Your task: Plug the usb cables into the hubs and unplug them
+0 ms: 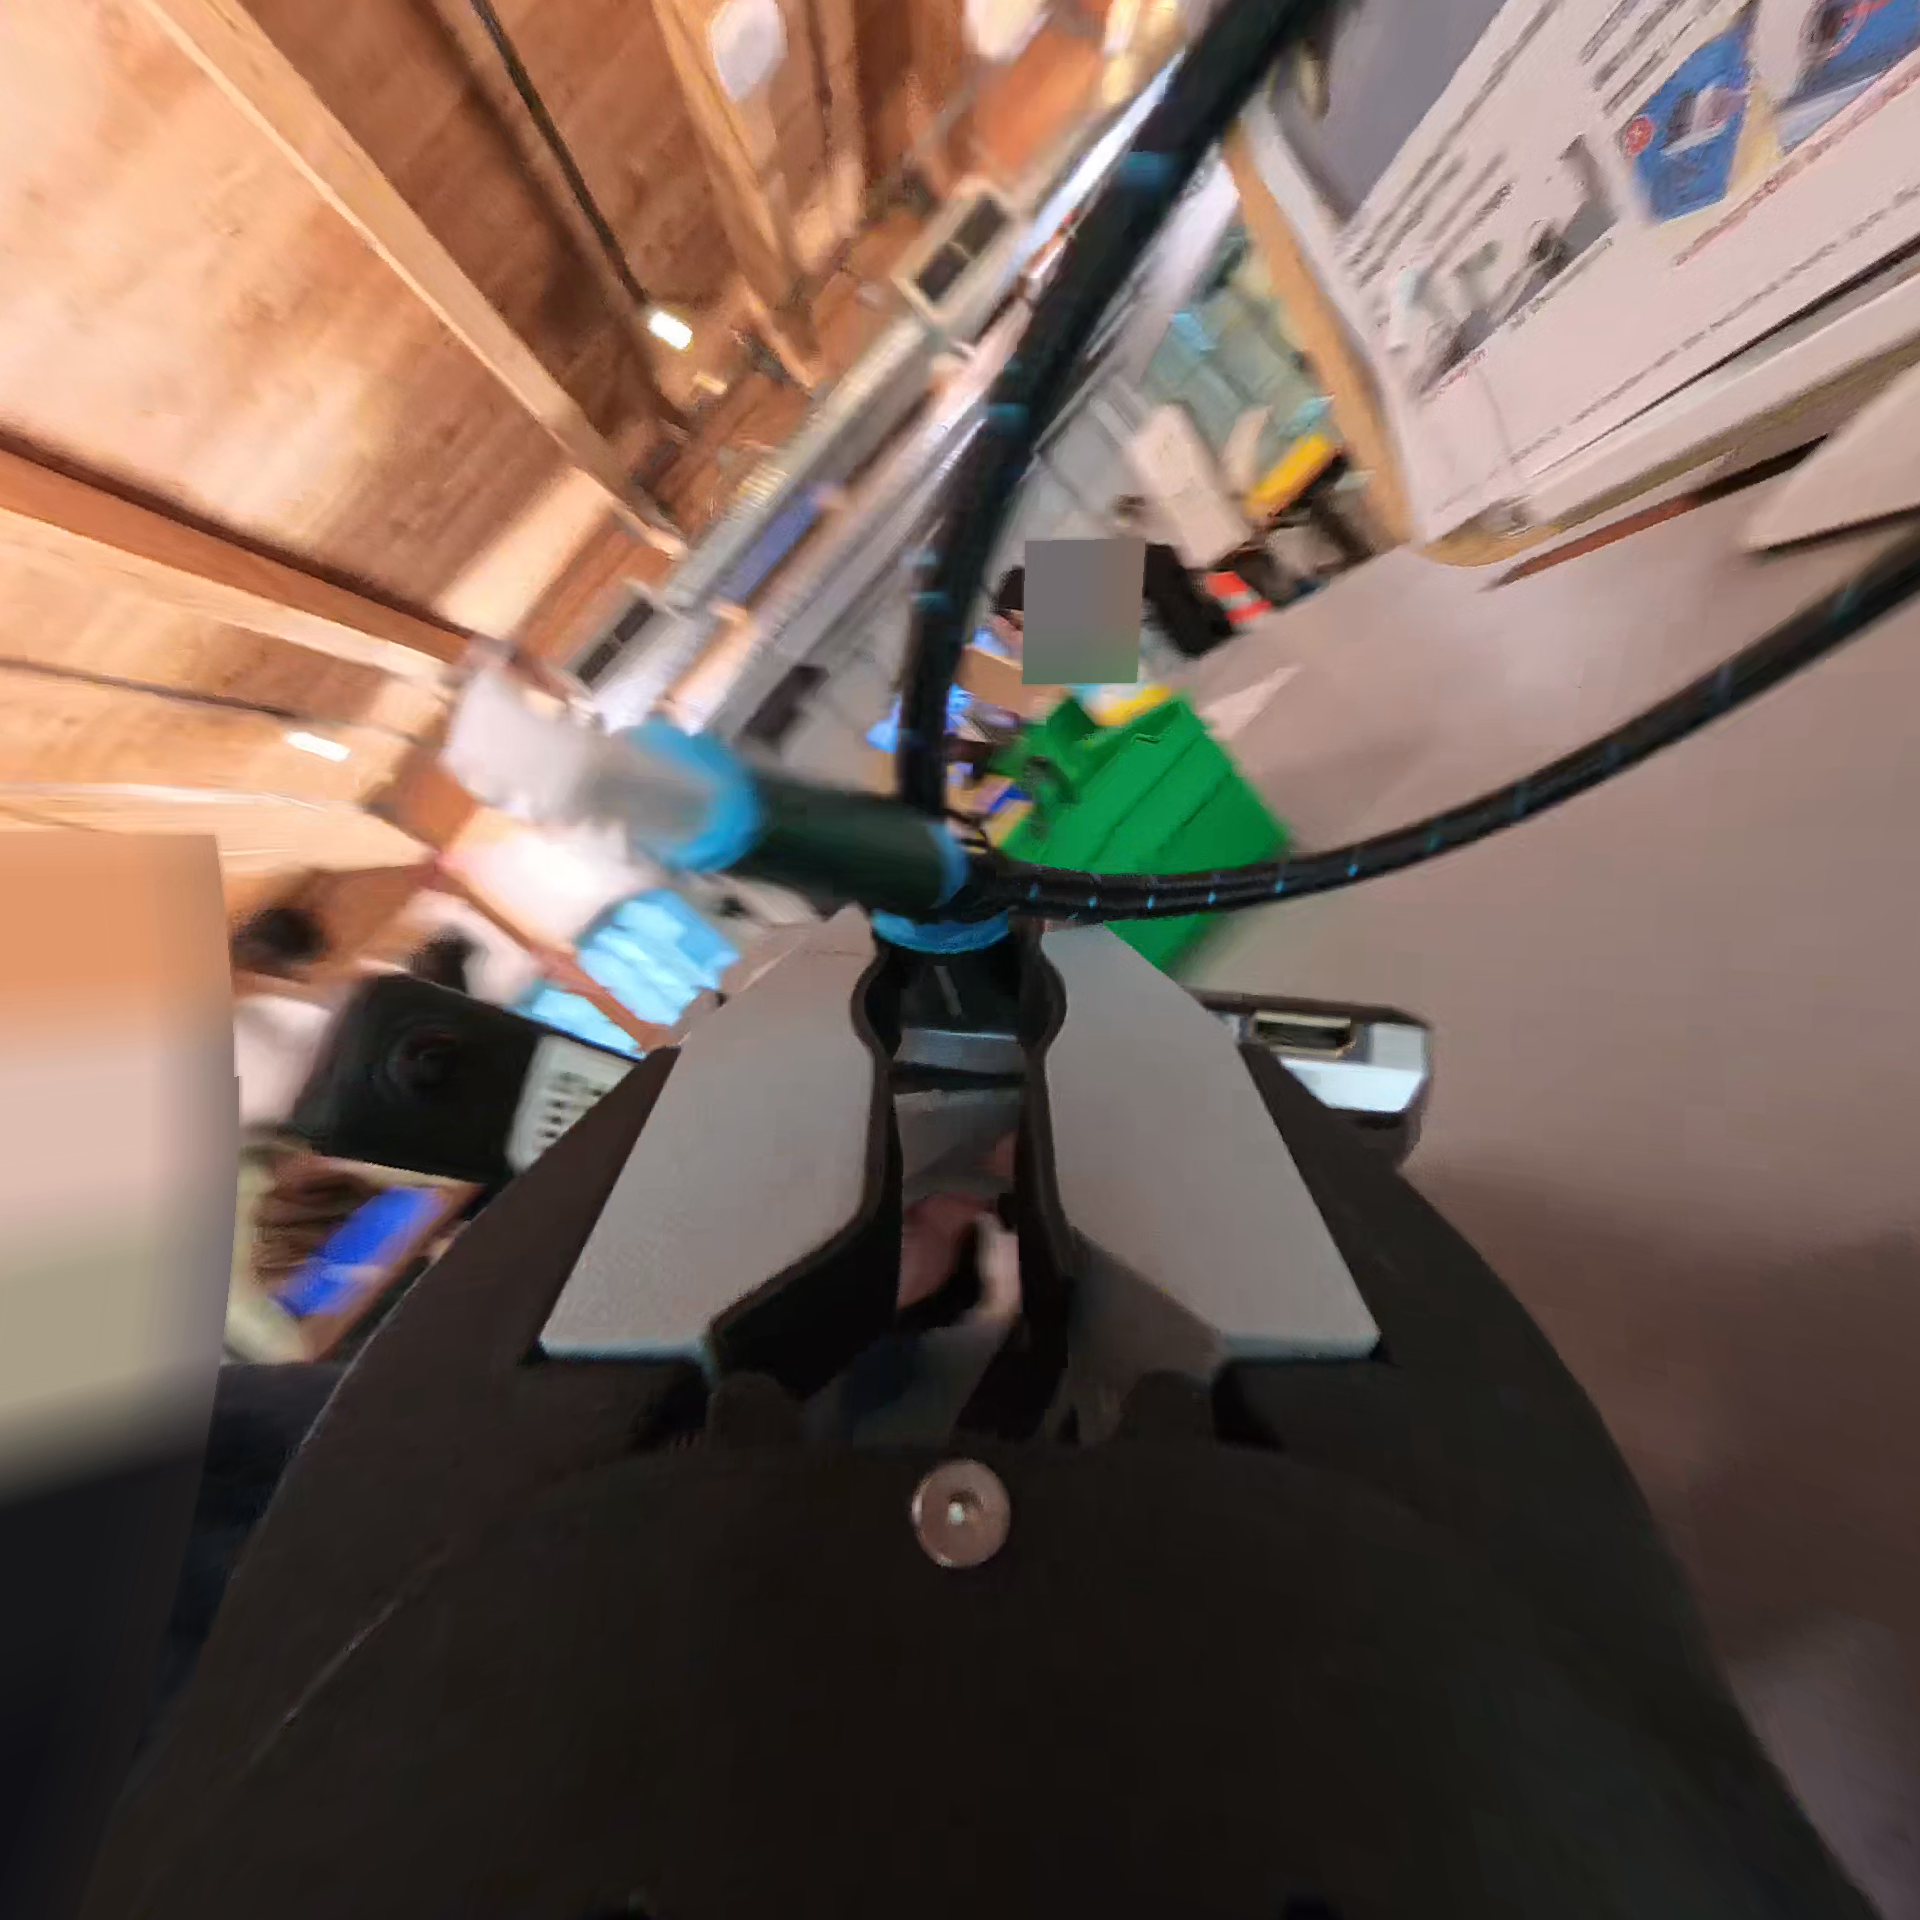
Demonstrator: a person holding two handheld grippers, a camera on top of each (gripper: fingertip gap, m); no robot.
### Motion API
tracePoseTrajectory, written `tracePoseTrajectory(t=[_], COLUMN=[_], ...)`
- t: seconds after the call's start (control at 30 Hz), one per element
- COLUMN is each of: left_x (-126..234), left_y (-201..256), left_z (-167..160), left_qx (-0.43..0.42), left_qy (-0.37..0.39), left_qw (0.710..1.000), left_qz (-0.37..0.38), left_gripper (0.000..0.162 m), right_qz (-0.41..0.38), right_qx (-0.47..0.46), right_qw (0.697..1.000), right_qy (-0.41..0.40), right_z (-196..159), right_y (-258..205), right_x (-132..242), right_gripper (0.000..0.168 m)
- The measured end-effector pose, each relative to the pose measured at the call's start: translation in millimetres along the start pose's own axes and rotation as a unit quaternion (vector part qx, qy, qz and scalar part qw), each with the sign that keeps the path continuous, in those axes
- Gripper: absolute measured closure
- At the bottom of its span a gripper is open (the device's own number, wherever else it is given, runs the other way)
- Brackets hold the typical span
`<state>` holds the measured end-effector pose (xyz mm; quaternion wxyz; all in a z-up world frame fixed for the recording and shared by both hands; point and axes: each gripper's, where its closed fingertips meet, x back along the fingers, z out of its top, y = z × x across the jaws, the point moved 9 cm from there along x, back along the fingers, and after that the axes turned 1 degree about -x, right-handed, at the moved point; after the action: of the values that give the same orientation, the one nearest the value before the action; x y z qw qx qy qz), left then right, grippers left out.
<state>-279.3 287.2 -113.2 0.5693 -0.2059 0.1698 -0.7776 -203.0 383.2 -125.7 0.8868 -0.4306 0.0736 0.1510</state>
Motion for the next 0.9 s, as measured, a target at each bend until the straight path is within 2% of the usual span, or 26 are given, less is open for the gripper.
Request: tracePoseTrajectory(t=[0.07, 0.13, 0.17, 0.2, 0.27, 0.3, 0.37, 0.4, 0.43, 0.47, 0.5, 0.53, 0.57, 0.6, 0.63, 0.67, 0.73, 0.8, 0.83, 0.87, 0.9], left_x=[-3, -4, -4, -2, -3, -2, 1, 0, -4, -6, -7, -7, -8, -7, -4, -3, -2, 1, 2, 0, -3], left_y=[0, -1, -1, -2, -1, -1, 0, 2, 4, 4, 3, 2, 0, -1, -2, -3, -2, -3, -1, 0, 2], left_z=[-3, -1, 1, 4, 2, 2, 5, 3, -1, -5, -7, -7, -6, -2, 1, 2, 1, 5, 6, 5, 2], left_qx=[0.011, 0.018, 0.019, 0.021, 0.004, -0.005, -0.018, -0.020, -0.030, -0.028, -0.011, 0.000, -0.001, -0.002, 0.007, 0.010, -0.004, -0.009, -0.010, -0.011, -0.017], left_qy=[-0.003, 0.004, 0.012, 0.014, 0.002, 0.000, 0.005, -0.010, -0.025, -0.030, -0.027, -0.024, -0.023, -0.015, -0.004, -0.001, -0.007, 0.002, 0.005, -0.002, -0.016], left_qw=[1.000, 1.000, 1.000, 1.000, 1.000, 1.000, 1.000, 1.000, 0.999, 0.999, 1.000, 1.000, 1.000, 1.000, 1.000, 1.000, 1.000, 1.000, 1.000, 1.000, 1.000], left_qz=[-0.010, -0.009, -0.004, -0.003, 0.006, 0.010, 0.014, 0.015, 0.014, 0.007, -0.004, -0.007, -0.002, 0.004, 0.005, 0.006, 0.015, 0.023, 0.021, 0.020, 0.019], left_gripper=[0.144, 0.144, 0.145, 0.145, 0.145, 0.145, 0.144, 0.145, 0.145, 0.145, 0.144, 0.144, 0.145, 0.145, 0.146, 0.145, 0.145, 0.144, 0.144, 0.145, 0.144], right_qz=[-0.102, -0.205, -0.225, -0.224, -0.205, -0.174, -0.041, 0.013, 0.024, -0.006, -0.065, -0.141, -0.210, -0.249, -0.260, -0.255, -0.214, -0.097, -0.040, -0.007, -0.003], right_qx=[0.129, 0.310, 0.353, 0.356, 0.315, 0.265, 0.076, -0.019, -0.062, -0.039, 0.042, 0.160, 0.278, 0.358, 0.392, 0.393, 0.340, 0.198, 0.110, 0.042, 0.011], right_qw=[0.986, 0.926, 0.906, 0.905, 0.925, 0.947, 0.996, 1.000, 0.998, 0.999, 0.997, 0.975, 0.934, 0.896, 0.879, 0.881, 0.914, 0.975, 0.993, 0.999, 1.000], right_qy=[-0.038, -0.067, -0.064, -0.058, -0.054, -0.045, -0.016, -0.003, 0.007, -0.001, -0.029, -0.061, -0.081, -0.080, -0.072, -0.066, -0.051, -0.023, -0.009, 0.005, 0.011], right_z=[1, 0, -2, -2, -1, 0, 4, 2, -1, -1, 1, 3, 2, 1, 0, 0, 0, 5, 7, 6, 4], right_y=[-11, -32, -39, -41, -37, -32, -13, 0, 9, 10, 4, -7, -20, -31, -38, -40, -36, -24, -14, -4, 3], right_x=[-1, -6, -8, -9, -8, -7, -1, 2, 3, 3, 2, -1, -5, -9, -12, -13, -11, -5, -1, 1, 2], right_gripper=[0.153, 0.152, 0.151, 0.152, 0.153, 0.153, 0.152, 0.151, 0.151, 0.153, 0.153, 0.152, 0.151, 0.151, 0.150, 0.151, 0.153, 0.153, 0.153, 0.152, 0.152])
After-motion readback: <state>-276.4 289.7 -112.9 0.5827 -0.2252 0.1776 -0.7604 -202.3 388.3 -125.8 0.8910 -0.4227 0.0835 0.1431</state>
